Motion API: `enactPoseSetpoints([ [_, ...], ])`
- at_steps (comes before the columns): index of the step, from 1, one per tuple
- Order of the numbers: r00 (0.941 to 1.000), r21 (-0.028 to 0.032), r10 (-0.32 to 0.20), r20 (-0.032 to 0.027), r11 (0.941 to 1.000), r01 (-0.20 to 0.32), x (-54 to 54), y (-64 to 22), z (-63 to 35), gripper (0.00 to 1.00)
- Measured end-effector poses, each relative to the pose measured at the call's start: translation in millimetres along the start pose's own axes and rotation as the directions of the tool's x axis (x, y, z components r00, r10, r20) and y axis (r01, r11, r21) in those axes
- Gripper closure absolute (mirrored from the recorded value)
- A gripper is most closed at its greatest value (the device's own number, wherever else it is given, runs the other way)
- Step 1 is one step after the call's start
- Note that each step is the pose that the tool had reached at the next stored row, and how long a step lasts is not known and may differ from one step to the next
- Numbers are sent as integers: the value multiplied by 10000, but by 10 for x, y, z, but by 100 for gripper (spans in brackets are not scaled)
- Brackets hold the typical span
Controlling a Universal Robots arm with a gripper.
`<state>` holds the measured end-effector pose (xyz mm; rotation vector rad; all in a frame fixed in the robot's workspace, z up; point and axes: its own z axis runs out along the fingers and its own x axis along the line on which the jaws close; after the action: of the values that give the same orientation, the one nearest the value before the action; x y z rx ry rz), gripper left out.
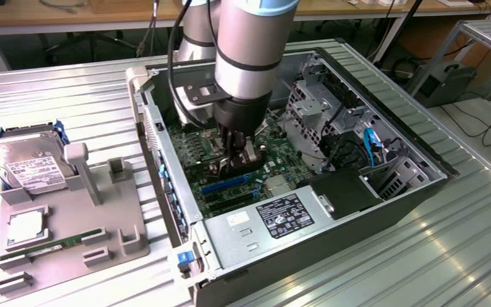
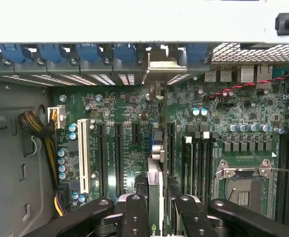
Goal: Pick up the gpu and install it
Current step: 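Insert the gpu into the slot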
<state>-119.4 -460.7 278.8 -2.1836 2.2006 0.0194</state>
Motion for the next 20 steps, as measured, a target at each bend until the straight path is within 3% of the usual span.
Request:
enactPoseSetpoints([
  [5, 10000, 0, -2, -23, 10000, 2, 18, -5, 5, 74],
  [10, 10000, 0, -4, -95, 10000, 4, 23, -7, 30, 74],
  [20, 10000, 1, -3, -92, 10000, 3, 26, -5, 122, 74],
])
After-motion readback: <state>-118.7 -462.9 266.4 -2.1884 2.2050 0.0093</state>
